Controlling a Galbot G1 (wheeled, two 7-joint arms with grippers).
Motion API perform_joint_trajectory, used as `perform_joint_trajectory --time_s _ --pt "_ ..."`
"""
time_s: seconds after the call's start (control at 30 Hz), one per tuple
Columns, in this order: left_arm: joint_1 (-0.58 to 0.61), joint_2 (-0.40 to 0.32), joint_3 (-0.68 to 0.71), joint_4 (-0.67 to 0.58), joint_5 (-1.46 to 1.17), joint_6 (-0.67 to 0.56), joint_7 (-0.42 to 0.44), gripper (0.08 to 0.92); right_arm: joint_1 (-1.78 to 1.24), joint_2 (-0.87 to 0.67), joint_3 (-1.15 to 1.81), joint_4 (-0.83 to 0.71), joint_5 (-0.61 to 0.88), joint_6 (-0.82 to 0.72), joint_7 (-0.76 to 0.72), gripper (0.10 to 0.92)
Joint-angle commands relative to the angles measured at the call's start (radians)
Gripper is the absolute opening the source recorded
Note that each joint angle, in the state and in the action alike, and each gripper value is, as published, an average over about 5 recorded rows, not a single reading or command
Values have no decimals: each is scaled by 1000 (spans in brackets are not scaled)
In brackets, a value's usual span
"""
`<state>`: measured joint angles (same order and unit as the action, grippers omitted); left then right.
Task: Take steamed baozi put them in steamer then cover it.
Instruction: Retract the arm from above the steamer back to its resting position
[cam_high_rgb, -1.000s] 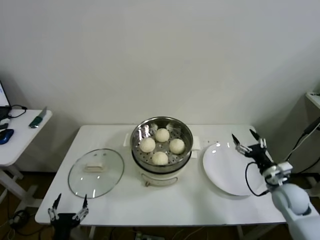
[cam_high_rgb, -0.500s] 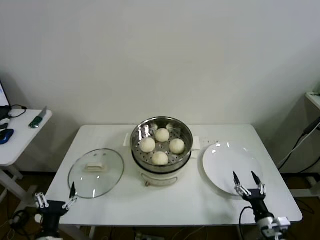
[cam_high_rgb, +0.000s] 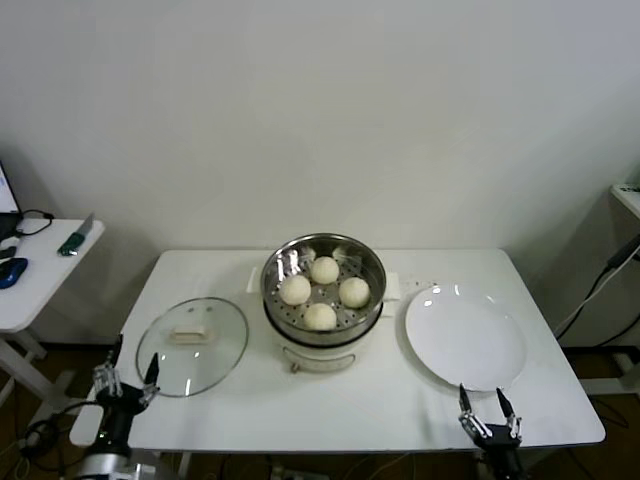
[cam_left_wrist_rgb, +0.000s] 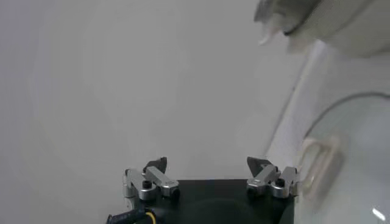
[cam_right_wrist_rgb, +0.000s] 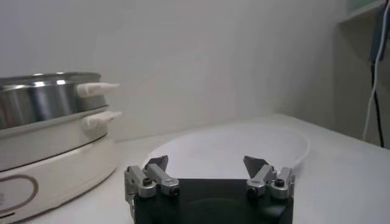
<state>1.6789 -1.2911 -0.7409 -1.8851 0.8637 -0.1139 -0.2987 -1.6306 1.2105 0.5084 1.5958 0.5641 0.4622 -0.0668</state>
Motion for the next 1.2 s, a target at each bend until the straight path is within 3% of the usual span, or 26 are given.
perform_joint_trajectory --time_s 0.03,0.43,1.2 --pt "-144 10 41 235 326 35 -32 823 -30 41 -22 2 -22 28 12 823" --pt "-217 -20 93 287 383 63 -35 823 -40 26 -4 52 -28 -8 16 823" --pt "-427 -24 155 509 403 77 -59 823 -110 27 67 147 -30 -21 12 823"
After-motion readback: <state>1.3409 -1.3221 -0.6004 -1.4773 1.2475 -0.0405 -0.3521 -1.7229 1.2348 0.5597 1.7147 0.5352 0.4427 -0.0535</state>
